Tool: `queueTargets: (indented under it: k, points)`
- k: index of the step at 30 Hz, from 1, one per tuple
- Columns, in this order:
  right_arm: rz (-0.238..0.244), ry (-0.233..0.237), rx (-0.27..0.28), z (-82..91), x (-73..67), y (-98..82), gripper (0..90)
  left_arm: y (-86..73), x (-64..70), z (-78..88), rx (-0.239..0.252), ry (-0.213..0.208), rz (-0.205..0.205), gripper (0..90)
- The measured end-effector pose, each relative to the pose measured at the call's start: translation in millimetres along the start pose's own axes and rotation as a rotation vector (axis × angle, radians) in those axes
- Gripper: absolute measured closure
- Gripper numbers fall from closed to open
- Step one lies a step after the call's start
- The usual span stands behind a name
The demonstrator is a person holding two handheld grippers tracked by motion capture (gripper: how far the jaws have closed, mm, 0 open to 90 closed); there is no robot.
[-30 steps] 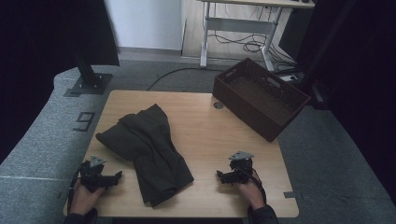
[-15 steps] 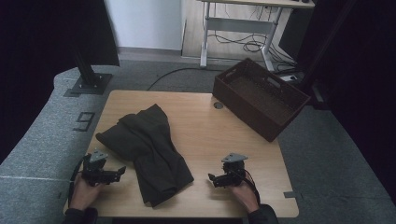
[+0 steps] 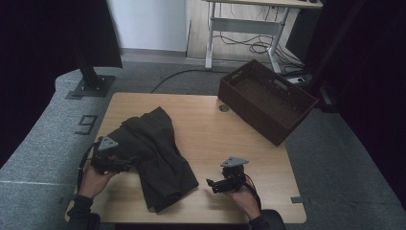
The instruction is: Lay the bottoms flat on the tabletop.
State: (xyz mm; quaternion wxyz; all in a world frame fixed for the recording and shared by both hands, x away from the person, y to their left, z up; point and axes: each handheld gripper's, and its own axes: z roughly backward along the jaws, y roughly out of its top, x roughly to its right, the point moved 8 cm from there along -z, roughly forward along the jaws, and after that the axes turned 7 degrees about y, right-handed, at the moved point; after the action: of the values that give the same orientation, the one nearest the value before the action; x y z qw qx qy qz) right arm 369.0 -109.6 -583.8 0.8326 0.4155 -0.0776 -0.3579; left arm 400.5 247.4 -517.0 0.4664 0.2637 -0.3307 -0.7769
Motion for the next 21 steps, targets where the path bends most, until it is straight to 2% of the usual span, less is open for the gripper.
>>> queueTargets:
  k: [8, 12, 17, 21]
  points:
    - [0.030, 0.031, -0.013, -13.0, -16.5, 8.7, 1.4, 30.1, -0.2, -13.6, 0.009, -0.003, -0.043, 0.0]
    - [0.039, 0.038, -0.014, -19.5, -24.1, 13.6, 3.8, 40.1, -5.8, -24.1, 0.007, 0.001, -0.038, 0.0]
    - [0.054, 0.047, -0.030, -30.0, -29.9, 15.9, 6.9, 38.0, -13.7, -41.1, -0.025, 0.016, -0.029, 0.0]
    - [0.061, 0.049, -0.043, -37.3, -32.0, 15.9, 8.6, 24.9, -15.1, -58.3, -0.071, 0.025, -0.031, 0.0]
